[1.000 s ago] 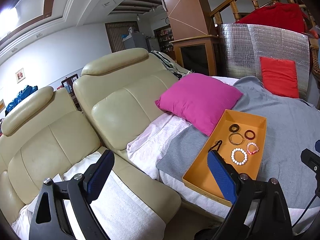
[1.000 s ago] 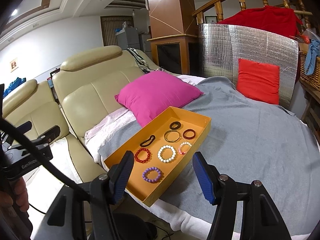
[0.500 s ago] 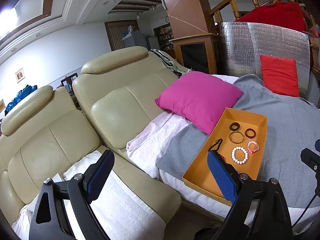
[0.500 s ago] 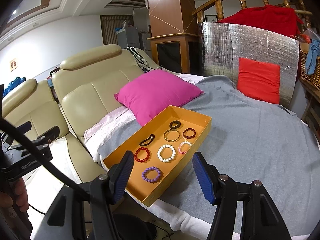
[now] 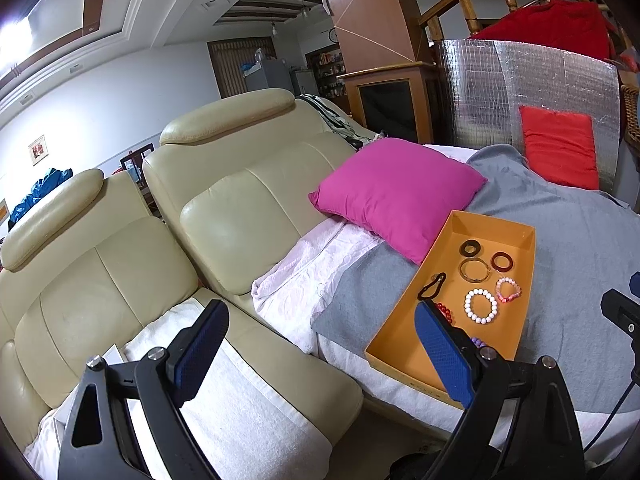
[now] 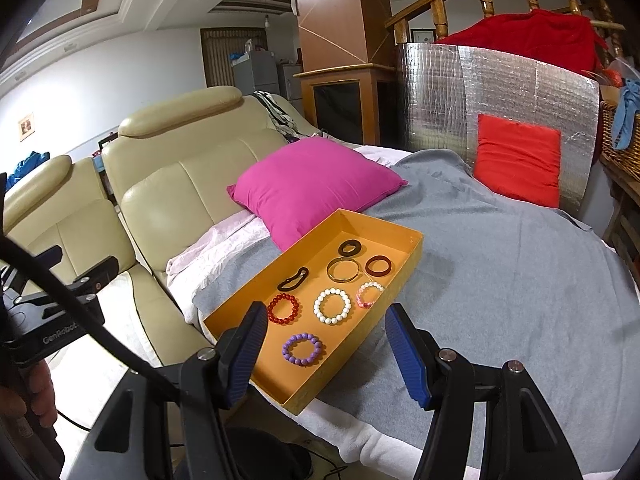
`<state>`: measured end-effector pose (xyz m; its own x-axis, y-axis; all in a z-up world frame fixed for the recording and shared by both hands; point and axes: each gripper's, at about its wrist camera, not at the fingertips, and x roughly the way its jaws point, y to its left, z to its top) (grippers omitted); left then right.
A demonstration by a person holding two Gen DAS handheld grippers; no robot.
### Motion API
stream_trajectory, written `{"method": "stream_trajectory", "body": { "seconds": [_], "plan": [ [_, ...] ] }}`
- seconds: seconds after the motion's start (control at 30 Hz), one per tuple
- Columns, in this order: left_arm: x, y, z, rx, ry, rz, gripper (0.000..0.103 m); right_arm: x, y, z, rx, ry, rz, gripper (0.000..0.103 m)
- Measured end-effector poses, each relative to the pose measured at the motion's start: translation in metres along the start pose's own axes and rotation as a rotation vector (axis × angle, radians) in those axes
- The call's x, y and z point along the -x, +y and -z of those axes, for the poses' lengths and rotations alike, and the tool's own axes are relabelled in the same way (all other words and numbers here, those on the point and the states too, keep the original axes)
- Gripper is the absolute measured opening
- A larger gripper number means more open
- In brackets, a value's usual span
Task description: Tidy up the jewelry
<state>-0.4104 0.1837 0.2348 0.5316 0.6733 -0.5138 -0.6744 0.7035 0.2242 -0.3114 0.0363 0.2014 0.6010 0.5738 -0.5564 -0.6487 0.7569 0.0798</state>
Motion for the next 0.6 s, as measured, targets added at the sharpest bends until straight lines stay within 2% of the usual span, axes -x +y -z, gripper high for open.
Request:
{"method": "stream_trajectory", "body": {
  "seconds": [0.6],
  "plan": [
    [-0.021,0.005,0.002,0.006,0.031,0.005,0.094,-0.021,0.009,-0.003,0.013,0.026,0.014,0.065]
  ]
}}
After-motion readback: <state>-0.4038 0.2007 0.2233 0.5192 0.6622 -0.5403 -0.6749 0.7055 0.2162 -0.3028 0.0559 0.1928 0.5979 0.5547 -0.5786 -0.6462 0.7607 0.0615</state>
